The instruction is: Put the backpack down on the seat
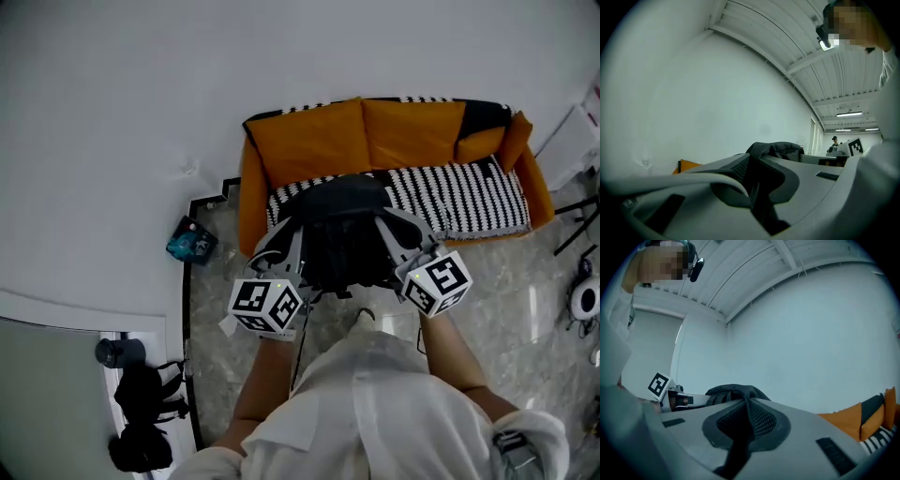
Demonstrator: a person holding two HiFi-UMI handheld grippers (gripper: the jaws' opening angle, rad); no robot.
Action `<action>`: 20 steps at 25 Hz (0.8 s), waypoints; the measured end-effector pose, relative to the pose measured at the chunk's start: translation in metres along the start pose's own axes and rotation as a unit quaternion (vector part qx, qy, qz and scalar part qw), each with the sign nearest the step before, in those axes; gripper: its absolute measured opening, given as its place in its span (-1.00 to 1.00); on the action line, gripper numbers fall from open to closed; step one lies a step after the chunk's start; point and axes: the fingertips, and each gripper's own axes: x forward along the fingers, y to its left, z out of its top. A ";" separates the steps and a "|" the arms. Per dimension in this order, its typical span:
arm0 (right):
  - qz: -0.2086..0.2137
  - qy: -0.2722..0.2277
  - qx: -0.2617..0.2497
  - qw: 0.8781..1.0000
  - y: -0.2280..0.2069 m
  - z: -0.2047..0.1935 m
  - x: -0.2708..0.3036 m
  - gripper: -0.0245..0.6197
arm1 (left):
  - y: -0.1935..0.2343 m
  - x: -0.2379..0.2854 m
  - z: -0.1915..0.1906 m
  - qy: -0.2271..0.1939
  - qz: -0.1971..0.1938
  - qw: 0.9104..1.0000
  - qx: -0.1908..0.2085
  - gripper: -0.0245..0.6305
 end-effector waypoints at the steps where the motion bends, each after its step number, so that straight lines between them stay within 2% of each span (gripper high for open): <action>1: 0.003 0.000 -0.004 1.000 -0.008 0.002 0.005 -0.84 | 0.001 0.009 0.002 -0.002 0.002 1.000 0.001 -0.79; 11: -0.009 -0.002 0.005 1.000 -0.075 0.019 0.058 -0.84 | 0.022 0.088 0.022 -0.011 -0.007 1.000 0.000 -0.79; 20: -0.045 0.045 0.030 0.998 -0.125 -0.015 0.117 -0.84 | 0.073 0.160 -0.004 0.031 -0.045 0.998 -0.040 -0.80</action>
